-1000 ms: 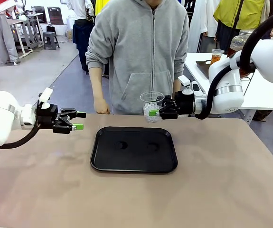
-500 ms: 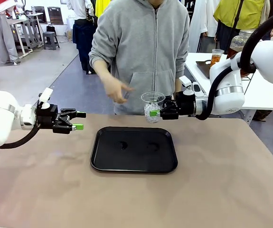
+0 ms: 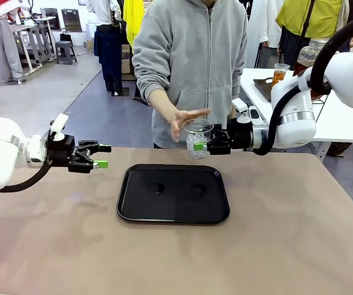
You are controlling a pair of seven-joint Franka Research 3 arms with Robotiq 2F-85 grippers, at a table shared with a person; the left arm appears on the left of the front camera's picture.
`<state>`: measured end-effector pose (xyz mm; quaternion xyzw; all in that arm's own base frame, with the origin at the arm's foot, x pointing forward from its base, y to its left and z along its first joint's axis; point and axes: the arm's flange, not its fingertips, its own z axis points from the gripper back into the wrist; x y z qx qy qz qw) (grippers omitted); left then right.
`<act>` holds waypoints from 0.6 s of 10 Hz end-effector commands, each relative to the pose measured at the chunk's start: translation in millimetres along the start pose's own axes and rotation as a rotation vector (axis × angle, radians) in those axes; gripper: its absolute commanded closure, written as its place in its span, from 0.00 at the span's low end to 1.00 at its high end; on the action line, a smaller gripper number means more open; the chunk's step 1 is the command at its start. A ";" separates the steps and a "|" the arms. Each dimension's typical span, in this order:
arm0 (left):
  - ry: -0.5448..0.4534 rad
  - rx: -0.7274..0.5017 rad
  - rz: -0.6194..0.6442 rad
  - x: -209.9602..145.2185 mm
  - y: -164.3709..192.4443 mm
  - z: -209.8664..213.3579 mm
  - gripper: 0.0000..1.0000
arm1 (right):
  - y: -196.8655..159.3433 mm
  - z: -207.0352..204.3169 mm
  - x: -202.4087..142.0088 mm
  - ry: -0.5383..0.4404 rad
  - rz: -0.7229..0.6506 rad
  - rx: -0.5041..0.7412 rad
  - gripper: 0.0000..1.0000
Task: Pour the drink into the iced cup.
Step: Open the gripper to release the iced cup you were holding.
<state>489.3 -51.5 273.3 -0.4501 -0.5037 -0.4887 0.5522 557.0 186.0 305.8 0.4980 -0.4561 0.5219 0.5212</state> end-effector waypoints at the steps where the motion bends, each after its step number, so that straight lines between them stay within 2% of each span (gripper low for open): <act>1: 0.000 -0.001 0.002 1.9 0.3 -0.7 0.00 | 4.0 -1.7 2.0 -0.029 0.022 -0.005 0.24; 6: 0.000 -0.001 0.002 1.9 0.3 -0.7 0.00 | 4.0 -1.7 2.0 -0.029 0.022 -0.005 0.24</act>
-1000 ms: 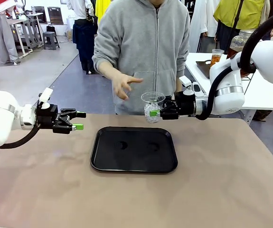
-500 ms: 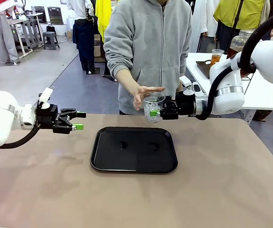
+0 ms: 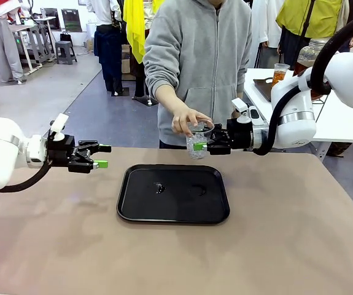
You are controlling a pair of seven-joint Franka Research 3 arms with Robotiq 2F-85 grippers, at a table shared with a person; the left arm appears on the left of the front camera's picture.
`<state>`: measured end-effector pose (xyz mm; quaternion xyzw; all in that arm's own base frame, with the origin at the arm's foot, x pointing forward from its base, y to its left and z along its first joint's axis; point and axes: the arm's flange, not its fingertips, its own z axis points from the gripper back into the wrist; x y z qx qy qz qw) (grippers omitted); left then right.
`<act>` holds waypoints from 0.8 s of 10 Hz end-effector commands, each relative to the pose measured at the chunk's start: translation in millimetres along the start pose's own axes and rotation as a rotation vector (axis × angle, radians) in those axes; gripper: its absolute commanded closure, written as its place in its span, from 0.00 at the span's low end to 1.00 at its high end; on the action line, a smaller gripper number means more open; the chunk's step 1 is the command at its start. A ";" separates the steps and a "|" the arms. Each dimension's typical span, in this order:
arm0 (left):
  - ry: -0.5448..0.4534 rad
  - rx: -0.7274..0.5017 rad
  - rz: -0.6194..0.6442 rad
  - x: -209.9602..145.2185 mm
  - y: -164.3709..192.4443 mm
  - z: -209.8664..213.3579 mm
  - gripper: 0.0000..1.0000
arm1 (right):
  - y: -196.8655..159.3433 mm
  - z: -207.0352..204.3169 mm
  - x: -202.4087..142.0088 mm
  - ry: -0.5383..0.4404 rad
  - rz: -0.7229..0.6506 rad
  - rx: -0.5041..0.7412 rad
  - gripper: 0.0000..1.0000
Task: Pour the drink into the iced cup.
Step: Open the gripper to release the iced cup you were holding.
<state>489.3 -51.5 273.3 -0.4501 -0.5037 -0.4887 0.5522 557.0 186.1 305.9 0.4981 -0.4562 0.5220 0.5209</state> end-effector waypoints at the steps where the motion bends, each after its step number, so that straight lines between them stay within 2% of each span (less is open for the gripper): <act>1: 0.001 -0.001 0.002 1.9 0.3 -0.7 0.00 | 3.9 -1.7 2.0 -0.029 0.021 -0.006 0.24; 8: 0.001 -0.001 0.002 1.9 0.3 -0.7 0.00 | 3.9 -1.7 2.0 -0.029 0.021 -0.006 0.24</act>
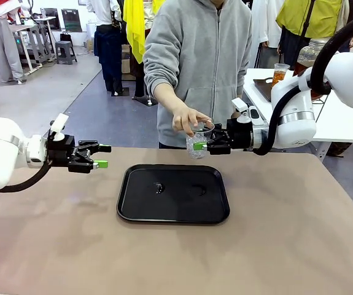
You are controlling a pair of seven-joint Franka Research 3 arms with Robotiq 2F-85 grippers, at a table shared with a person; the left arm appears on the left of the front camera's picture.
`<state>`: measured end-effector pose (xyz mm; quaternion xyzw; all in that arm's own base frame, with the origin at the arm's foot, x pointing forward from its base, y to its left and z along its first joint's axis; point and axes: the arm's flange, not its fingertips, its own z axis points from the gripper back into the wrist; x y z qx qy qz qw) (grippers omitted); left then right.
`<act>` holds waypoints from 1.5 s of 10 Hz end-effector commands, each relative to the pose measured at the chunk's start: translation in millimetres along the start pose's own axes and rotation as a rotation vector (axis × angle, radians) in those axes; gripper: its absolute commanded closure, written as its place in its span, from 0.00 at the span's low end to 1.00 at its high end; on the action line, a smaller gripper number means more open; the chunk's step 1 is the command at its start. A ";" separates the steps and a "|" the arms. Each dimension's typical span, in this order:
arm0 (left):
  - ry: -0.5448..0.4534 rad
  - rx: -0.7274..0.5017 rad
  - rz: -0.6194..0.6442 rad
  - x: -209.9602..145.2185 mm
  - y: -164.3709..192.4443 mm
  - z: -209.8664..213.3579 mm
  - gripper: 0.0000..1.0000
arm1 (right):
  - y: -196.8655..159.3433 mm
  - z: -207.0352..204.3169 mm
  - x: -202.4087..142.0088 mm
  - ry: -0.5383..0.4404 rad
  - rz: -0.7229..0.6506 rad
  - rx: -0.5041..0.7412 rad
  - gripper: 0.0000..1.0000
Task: Pour the drink into the iced cup.
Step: Open the gripper to release the iced cup you were holding.
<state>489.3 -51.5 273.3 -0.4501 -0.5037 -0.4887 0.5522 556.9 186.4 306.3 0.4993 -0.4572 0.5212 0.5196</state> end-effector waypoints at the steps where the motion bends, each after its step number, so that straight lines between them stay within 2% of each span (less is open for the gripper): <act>1: 0.000 -0.001 0.002 1.9 0.3 -0.7 0.00 | 3.8 -1.4 1.5 -0.024 0.021 -0.007 0.24; 3: 0.000 -0.001 0.002 1.9 0.3 -0.7 0.00 | 3.8 -1.4 1.5 -0.024 0.021 -0.007 0.24; 5: 0.000 -0.001 0.002 1.9 0.3 -0.7 0.00 | -0.3 4.3 -0.3 -0.010 -0.023 0.007 0.00; 8: 0.000 -0.001 0.002 1.9 0.3 -0.7 0.00 | 0.9 24.3 -0.4 -0.019 -0.054 -0.019 0.00; 10: 0.000 -0.001 0.002 1.9 0.3 -0.7 0.00 | 3.9 52.0 -5.0 -0.035 -0.049 -0.056 0.00; 15: 0.000 -0.001 0.002 1.9 0.3 -0.7 0.00 | 27.3 124.9 -43.4 -0.011 -0.015 -0.094 0.00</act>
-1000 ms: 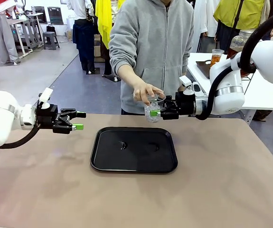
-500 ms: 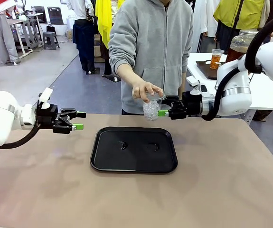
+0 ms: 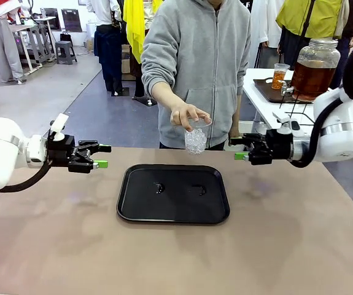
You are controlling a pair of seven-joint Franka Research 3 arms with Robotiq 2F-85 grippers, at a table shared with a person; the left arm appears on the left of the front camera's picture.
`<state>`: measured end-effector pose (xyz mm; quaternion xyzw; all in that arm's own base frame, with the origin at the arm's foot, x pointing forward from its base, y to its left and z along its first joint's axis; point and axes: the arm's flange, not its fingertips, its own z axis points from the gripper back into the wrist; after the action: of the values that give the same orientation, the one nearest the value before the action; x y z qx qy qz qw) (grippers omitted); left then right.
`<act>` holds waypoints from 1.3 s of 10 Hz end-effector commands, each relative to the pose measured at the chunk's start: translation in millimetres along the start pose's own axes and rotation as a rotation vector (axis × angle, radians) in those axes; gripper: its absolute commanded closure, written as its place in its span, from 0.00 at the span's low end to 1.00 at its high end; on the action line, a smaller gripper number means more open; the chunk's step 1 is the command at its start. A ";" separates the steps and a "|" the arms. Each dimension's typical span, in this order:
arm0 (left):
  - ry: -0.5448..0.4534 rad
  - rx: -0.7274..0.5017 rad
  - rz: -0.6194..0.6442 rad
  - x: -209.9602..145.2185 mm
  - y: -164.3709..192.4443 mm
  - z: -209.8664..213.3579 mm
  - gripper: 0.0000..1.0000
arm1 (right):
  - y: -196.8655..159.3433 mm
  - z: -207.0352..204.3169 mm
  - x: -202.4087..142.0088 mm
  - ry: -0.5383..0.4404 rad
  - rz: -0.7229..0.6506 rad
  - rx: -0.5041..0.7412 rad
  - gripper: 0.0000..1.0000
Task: Pour the drink into the iced cup.
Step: Open the gripper to release the iced cup you were holding.
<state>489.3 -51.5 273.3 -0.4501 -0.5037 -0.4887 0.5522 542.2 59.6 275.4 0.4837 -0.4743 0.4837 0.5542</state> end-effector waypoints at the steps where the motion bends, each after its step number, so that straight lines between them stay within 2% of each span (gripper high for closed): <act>1: 0.000 -0.001 0.002 1.9 0.2 -0.7 0.00 | 11.3 12.6 -11.5 -0.009 0.025 0.017 0.00; 3: 0.000 -0.001 0.002 1.9 0.2 -0.7 0.00 | 14.4 23.7 -22.2 -0.033 0.030 0.048 0.00; 5: 0.000 -0.001 0.002 1.9 0.2 -0.7 0.00 | 17.0 26.6 -27.3 -0.027 0.056 0.027 0.00; 6: 0.000 -0.001 0.002 1.9 0.2 -0.7 0.00 | 13.1 23.7 -24.4 -0.029 0.012 0.022 0.00; 13: 0.000 -0.001 0.002 1.9 0.2 -0.7 0.00 | 13.1 23.7 -24.4 -0.029 0.012 0.022 0.00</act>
<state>489.3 -51.5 273.2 -0.4501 -0.5037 -0.4887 0.5522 525.3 33.8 251.0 0.4923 -0.4824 0.4861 0.5373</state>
